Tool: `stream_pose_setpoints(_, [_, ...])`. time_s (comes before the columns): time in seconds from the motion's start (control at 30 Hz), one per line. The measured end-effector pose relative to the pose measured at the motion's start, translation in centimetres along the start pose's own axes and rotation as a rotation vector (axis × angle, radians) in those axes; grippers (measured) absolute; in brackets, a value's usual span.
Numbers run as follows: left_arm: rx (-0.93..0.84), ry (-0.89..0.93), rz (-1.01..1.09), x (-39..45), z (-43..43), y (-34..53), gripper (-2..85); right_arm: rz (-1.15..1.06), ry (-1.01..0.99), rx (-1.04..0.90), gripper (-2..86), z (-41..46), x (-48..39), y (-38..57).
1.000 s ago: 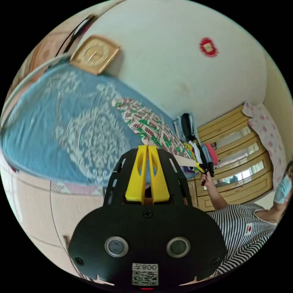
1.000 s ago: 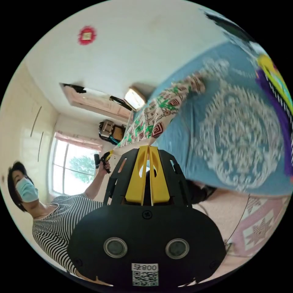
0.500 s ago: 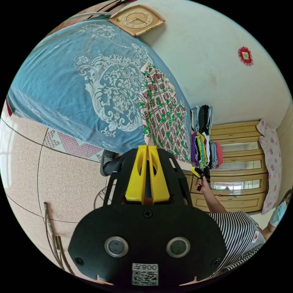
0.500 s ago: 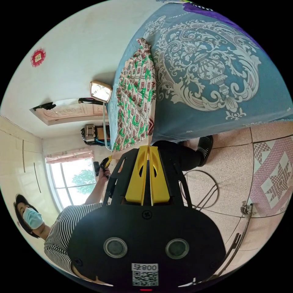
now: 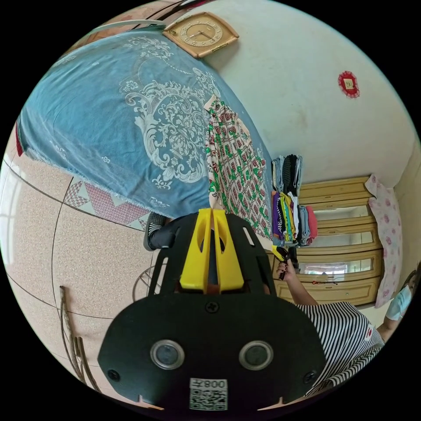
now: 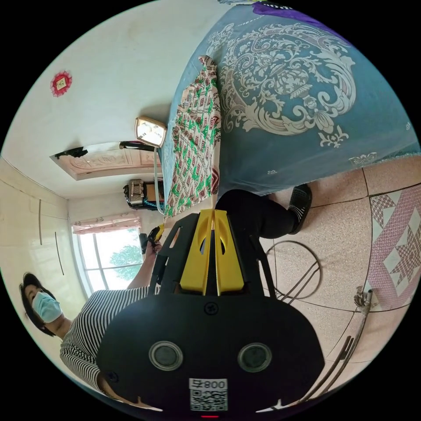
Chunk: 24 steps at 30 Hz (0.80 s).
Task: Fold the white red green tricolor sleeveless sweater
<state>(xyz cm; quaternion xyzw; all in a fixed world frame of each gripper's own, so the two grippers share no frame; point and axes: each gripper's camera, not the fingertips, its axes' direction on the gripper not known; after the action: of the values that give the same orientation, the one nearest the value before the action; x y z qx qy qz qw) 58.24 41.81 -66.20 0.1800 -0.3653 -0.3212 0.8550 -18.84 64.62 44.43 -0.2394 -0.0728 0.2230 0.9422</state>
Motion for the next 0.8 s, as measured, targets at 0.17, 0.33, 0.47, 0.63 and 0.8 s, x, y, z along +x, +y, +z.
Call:
stream_pose_setpoints(0.17, [-0.023, -0.036, -0.02, -2.2, 0.4, 0.0, 0.7, 0.018, 0.019, -0.019, 0.2, 0.9, 1.6, 0.7])
stream_pose_setpoints(0.33, [0.012, -0.063, -0.064, -3.9, 0.5, -1.0, 1.9, 0.073, 0.006, 0.029, 0.1, 1.1, 3.7, 0.5])
stream_pose_setpoints(0.47, [0.011, -0.095, -0.061, -4.5, 0.5, -3.6, 3.8, 0.106, 0.018, 0.087, 0.0, 0.0, 4.9, -0.8])
stream_pose_setpoints(0.63, [0.007, -0.098, -0.042, -3.9, 2.5, -9.3, 6.0, 0.076, 0.028, 0.153, 0.1, -0.1, 3.8, -5.6])
stream_pose_setpoints(0.8, [-0.013, -0.099, 0.016, -1.8, 6.9, -17.1, 7.0, -0.021, 0.091, 0.157, 0.6, 2.4, 0.1, -14.6])
